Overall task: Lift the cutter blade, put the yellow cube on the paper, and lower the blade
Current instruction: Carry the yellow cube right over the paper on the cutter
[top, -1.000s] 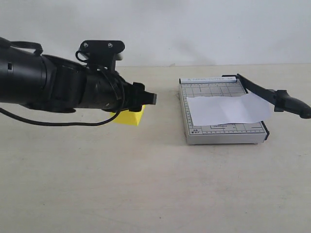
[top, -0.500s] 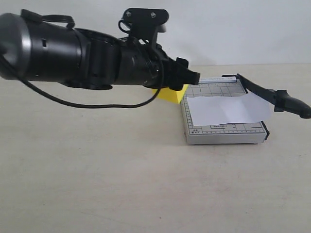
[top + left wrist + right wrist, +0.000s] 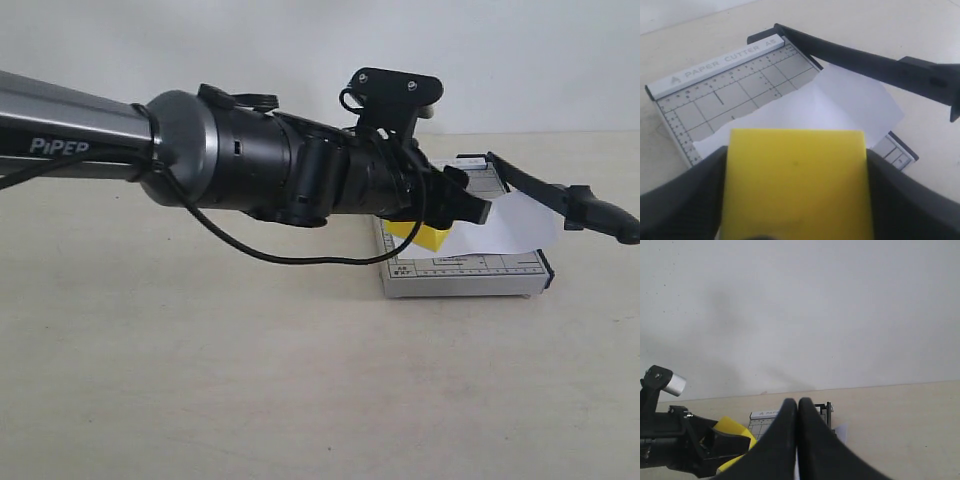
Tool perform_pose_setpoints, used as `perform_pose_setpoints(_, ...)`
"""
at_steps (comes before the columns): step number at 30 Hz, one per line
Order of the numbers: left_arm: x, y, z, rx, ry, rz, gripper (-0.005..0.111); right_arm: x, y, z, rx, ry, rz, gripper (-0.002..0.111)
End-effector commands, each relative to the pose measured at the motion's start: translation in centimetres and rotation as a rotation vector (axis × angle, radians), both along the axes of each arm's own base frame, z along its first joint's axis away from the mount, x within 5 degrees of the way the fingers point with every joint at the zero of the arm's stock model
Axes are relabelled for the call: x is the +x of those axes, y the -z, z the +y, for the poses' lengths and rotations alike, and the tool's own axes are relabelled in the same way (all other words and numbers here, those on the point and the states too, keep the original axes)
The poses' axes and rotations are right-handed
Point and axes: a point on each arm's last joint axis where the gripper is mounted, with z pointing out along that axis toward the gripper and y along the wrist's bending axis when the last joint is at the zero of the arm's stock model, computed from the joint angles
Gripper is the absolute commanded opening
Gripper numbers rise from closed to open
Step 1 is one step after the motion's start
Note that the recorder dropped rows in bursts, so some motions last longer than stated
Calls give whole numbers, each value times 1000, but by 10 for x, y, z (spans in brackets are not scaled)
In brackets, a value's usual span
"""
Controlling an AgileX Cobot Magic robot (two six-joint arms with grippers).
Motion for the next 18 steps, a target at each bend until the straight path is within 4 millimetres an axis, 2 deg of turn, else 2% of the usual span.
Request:
perform_pose_setpoints(1,8,-5,-14,-21,18,-32,4,0,1,0,-8,1,-1,0)
perform_pose_setpoints(11,26,3,-38,-39,11,-73,4,0,1,0,-8,1,-1,0)
perform_pose_setpoints(18,36,12,-39,-18,-46,-82,4,0,1,0,-8,1,-1,0)
